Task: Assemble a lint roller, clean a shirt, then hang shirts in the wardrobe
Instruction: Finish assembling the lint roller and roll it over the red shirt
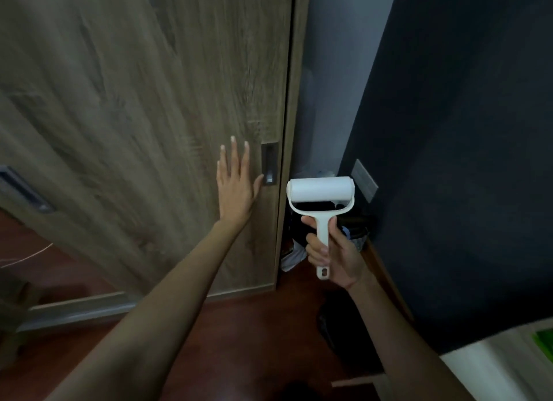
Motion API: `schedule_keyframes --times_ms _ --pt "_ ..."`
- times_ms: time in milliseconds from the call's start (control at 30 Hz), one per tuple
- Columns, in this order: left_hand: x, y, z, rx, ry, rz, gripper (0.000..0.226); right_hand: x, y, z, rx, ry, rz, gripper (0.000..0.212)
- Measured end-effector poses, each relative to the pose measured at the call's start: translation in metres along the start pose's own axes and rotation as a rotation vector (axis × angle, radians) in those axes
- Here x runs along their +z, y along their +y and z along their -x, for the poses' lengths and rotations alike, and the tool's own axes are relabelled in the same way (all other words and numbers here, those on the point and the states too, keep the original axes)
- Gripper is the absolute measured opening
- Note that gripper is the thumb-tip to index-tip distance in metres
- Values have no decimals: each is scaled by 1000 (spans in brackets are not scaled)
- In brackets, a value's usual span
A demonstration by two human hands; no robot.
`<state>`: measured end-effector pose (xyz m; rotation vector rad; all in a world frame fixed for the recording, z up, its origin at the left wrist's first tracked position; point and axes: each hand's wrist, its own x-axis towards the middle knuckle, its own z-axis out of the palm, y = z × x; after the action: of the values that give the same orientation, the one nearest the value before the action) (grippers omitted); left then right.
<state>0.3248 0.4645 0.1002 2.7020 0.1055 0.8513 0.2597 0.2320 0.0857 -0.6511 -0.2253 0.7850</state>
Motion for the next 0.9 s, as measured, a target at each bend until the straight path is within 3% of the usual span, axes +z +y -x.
schedule_keyframes --times_ms 200,400,700,900 --pt "27 -14 -42 12 -44 -76 90 -8 -17 -42 -14 22 16 50" --pt "46 -12 -55 -20 39 -106 113 -24 -40 -73 -10 8 37 50" --pt "59 -21 -57 23 137 -137 112 -39 -54 -96 6 -23 46 49" --pt "53 -28 -56 3 114 -157 113 -41 -52 -107 32 -56 13 49"
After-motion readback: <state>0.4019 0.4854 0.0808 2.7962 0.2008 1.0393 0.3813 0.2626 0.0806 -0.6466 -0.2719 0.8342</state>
